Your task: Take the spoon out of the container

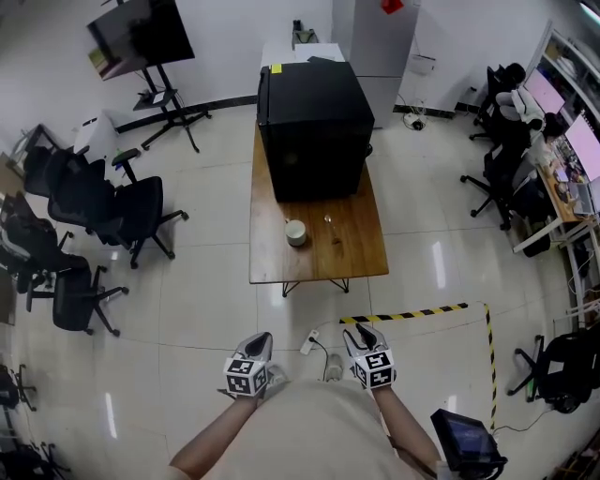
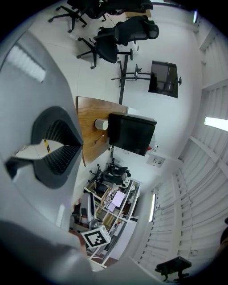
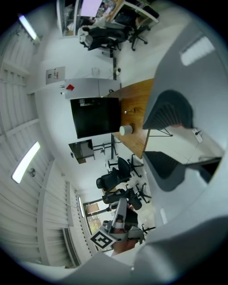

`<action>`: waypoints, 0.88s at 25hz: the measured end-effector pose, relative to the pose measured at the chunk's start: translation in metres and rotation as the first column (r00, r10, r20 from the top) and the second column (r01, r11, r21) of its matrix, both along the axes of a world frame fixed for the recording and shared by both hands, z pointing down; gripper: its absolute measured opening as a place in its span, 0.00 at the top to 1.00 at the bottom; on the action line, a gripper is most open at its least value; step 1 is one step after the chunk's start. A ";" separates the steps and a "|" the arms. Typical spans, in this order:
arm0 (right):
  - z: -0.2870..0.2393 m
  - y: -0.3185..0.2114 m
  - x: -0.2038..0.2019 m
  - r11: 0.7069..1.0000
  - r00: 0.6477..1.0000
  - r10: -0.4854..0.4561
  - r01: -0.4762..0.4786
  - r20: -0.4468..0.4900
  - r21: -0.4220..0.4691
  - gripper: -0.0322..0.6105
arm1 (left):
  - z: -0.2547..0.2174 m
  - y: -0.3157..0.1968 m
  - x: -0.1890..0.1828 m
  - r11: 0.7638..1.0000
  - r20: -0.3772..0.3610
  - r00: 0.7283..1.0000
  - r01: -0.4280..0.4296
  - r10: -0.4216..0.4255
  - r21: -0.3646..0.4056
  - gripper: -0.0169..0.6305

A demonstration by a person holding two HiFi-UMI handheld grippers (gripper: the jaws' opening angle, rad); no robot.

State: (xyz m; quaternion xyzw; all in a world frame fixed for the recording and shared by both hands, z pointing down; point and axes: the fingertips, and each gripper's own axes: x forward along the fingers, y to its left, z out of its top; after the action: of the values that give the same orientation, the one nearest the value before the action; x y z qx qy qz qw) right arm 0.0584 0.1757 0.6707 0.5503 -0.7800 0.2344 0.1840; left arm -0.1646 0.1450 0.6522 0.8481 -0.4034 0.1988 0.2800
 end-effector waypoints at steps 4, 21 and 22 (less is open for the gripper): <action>0.002 0.005 0.007 1.000 0.999 0.030 -0.030 0.036 0.009 0.74 | 0.000 0.003 0.001 1.000 0.004 1.000 0.004 -0.004 -0.007 0.97; 0.013 0.009 0.041 0.994 0.991 0.104 -0.105 0.088 0.005 0.77 | 0.004 0.007 0.036 0.998 0.051 0.997 -0.059 0.059 -0.010 0.97; 0.013 0.008 0.042 0.994 0.990 0.107 -0.108 0.091 0.008 0.77 | 0.004 0.006 0.037 0.998 0.054 0.997 -0.060 0.060 -0.008 0.97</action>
State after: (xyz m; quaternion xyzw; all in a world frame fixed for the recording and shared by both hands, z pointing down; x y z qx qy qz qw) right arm 0.1005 0.1840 0.6836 0.5816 -0.7582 0.2634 0.1321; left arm -0.1273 0.1510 0.6560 0.8532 -0.3846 0.2312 0.2656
